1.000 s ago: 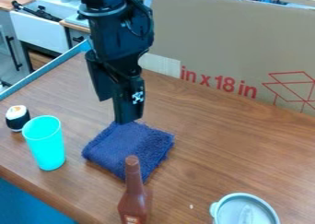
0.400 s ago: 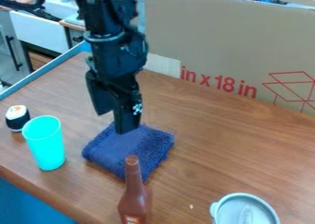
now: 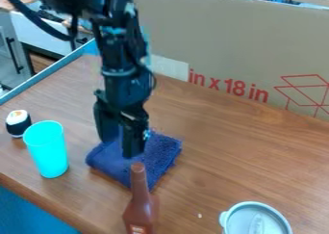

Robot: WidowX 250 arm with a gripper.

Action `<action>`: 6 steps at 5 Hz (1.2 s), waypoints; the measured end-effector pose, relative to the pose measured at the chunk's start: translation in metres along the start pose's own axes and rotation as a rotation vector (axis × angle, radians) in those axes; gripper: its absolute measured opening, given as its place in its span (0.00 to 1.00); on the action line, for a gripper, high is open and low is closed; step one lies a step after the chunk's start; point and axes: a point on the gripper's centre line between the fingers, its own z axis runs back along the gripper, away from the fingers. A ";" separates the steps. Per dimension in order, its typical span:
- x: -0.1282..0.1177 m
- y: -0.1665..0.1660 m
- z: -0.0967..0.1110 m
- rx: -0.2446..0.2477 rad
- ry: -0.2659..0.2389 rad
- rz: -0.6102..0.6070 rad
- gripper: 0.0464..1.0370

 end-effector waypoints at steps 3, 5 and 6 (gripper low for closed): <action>0.003 0.016 -0.036 0.041 0.130 0.058 0.96; 0.073 0.051 -0.024 -0.022 -0.083 0.112 0.96; 0.095 0.057 -0.021 -0.042 -0.094 0.111 0.96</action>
